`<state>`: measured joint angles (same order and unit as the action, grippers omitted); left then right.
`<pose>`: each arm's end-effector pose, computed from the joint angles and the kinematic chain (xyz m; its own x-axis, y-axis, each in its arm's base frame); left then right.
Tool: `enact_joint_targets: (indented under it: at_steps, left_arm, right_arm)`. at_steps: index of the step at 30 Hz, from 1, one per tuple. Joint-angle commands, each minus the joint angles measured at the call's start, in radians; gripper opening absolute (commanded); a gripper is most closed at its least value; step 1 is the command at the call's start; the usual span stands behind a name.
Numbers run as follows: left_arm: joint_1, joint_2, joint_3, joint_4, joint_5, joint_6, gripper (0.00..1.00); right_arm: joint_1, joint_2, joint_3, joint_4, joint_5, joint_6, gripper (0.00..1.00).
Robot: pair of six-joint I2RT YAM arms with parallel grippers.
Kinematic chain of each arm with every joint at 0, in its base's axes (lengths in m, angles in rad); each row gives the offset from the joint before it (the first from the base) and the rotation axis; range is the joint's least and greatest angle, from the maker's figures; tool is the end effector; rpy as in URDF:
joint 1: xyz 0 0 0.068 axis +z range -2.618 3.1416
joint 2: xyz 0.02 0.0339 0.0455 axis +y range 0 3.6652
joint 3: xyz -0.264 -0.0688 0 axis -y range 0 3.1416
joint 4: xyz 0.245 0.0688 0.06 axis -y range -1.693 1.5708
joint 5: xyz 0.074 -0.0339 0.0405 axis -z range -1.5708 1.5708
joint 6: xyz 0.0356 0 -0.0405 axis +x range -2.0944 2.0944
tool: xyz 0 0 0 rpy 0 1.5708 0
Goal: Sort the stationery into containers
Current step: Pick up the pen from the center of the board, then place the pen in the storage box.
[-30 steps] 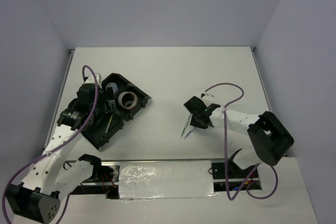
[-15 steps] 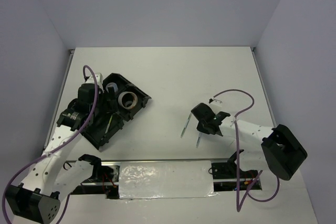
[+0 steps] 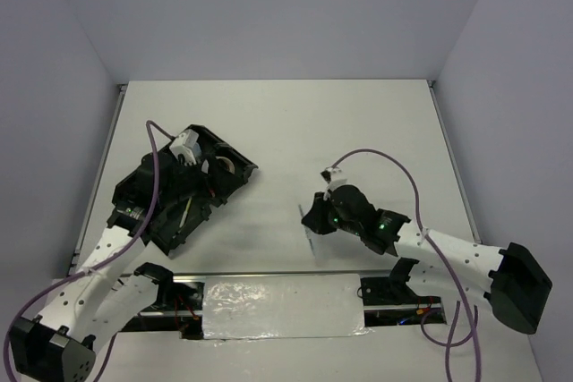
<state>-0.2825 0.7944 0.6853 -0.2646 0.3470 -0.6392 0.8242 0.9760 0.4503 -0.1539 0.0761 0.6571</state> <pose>0.1744 -0.0632 0.2956 -0.6191 -0.4044 -0.6731 0.2453 0.7147 -0.6550 0.1373 0.1444 0.1923 -0.7605 0.0749 -0.6450 -0.2870 0.8523 0.4373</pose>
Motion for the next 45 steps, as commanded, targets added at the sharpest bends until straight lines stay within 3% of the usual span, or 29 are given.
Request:
enact_joint_targets:
  at_steps: [1,3,8,11,17,23,26,27,29,30,32,33,35,36,38,39,43,45]
  left_arm:
    - [-0.062,-0.030,-0.052,0.335,0.182,-0.232,0.99]
    - [-0.121,-0.020,-0.058,0.384,0.170,-0.269,0.99]
    - [-0.224,0.016,-0.003,0.295,0.054,-0.234,0.98]
    - [-0.244,0.012,0.017,0.208,-0.017,-0.212,0.96]
    - [-0.248,0.011,-0.001,0.214,-0.009,-0.220,0.87]
    - [-0.250,0.026,-0.001,0.223,-0.022,-0.214,0.70]
    - [-0.250,0.032,-0.003,0.231,-0.014,-0.217,0.46]
    - [-0.250,0.034,0.000,0.231,-0.006,-0.214,0.30]
    - [-0.248,0.043,0.008,0.222,-0.005,-0.206,0.08]
    - [-0.248,0.046,0.014,0.212,-0.008,-0.185,0.05]
    - [-0.248,0.065,0.063,0.129,-0.037,-0.124,0.01]
    - [-0.248,0.078,0.100,0.061,-0.159,-0.021,0.00]
    - [-0.248,0.147,0.230,-0.117,-0.346,0.076,0.00]
    - [-0.250,0.173,0.270,-0.271,-0.590,0.143,0.00]
    - [-0.247,0.255,0.350,-0.387,-0.821,0.188,0.00]
    - [-0.244,0.306,0.377,-0.474,-1.023,0.208,0.00]
    - [-0.181,0.419,0.424,-0.590,-1.206,0.260,0.00]
    - [-0.166,0.431,0.427,-0.590,-1.198,0.263,0.00]
  right_arm:
    - [0.117,-0.052,0.048,0.276,-0.153,-0.142,0.00]
    - [0.142,-0.051,0.086,0.325,-0.173,-0.142,0.00]
    - [0.173,0.038,0.220,0.347,-0.153,-0.148,0.00]
    - [0.193,0.076,0.267,0.346,-0.118,-0.151,0.00]
    - [0.216,0.138,0.349,0.349,-0.114,-0.166,0.00]
    - [0.231,0.170,0.384,0.359,-0.128,-0.171,0.00]
    - [0.231,0.184,0.387,0.364,-0.116,-0.165,0.00]
    - [0.231,0.190,0.389,0.369,-0.102,-0.162,0.00]
    - [0.231,0.199,0.396,0.372,-0.095,-0.157,0.10]
    - [0.233,0.211,0.402,0.373,-0.090,-0.155,0.36]
    - [0.231,0.220,0.406,0.357,-0.070,-0.143,0.65]
    - [0.228,0.220,0.406,0.315,0.001,-0.133,0.96]
    - [0.216,0.199,0.387,0.272,0.048,-0.102,0.98]
    - [0.199,0.184,0.363,0.225,0.082,-0.081,0.99]
    - [0.181,0.113,0.334,0.177,0.125,-0.064,1.00]
    - [0.162,0.055,0.299,0.134,0.158,-0.056,1.00]
    - [0.106,-0.083,0.220,0.082,0.166,-0.060,1.00]
    - [0.087,-0.127,0.190,0.059,0.163,-0.068,1.00]
